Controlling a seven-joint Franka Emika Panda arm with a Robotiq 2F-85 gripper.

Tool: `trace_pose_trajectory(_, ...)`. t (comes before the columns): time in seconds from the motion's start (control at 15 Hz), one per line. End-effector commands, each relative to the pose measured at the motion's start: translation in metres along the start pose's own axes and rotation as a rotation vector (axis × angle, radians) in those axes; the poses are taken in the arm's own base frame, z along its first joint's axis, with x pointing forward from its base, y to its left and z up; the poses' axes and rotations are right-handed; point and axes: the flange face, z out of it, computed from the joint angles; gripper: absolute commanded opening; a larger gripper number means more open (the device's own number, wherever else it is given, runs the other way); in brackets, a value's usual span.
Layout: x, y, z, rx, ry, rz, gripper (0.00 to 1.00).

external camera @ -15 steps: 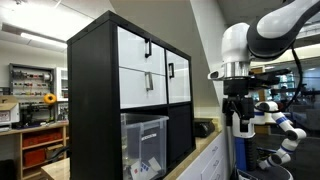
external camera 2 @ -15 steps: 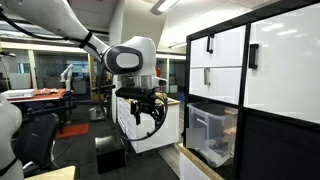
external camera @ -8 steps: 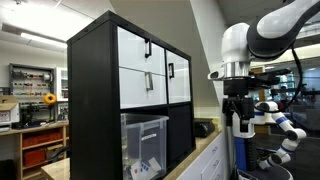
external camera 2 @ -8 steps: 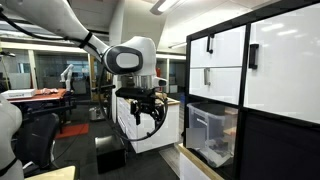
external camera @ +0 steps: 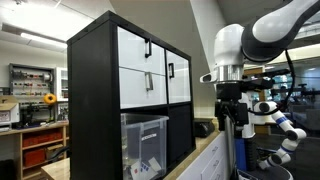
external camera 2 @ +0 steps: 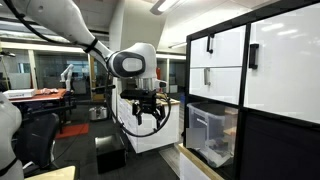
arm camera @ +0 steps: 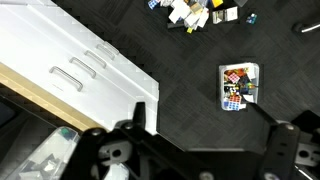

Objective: Slide out the storage container

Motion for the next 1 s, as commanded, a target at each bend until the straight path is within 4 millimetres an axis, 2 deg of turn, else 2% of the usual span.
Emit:
trace_pose_trajectory(0.0, 0.032, 0.012, 0.004, -0.025, 0.012, -0.082, 1.0)
trace_pose_trajectory(0.53, 0.069, 0.041, -0.002, -0.113, 0.147, -0.357, 1.0)
trace_pose_trajectory(0.6, 0.07, 0.043, -0.009, -0.125, 0.17, -0.393, 1.0)
trace_pose_trajectory(0.93, 0.08, 0.057, -0.006, -0.176, 0.254, -0.514, 1.0)
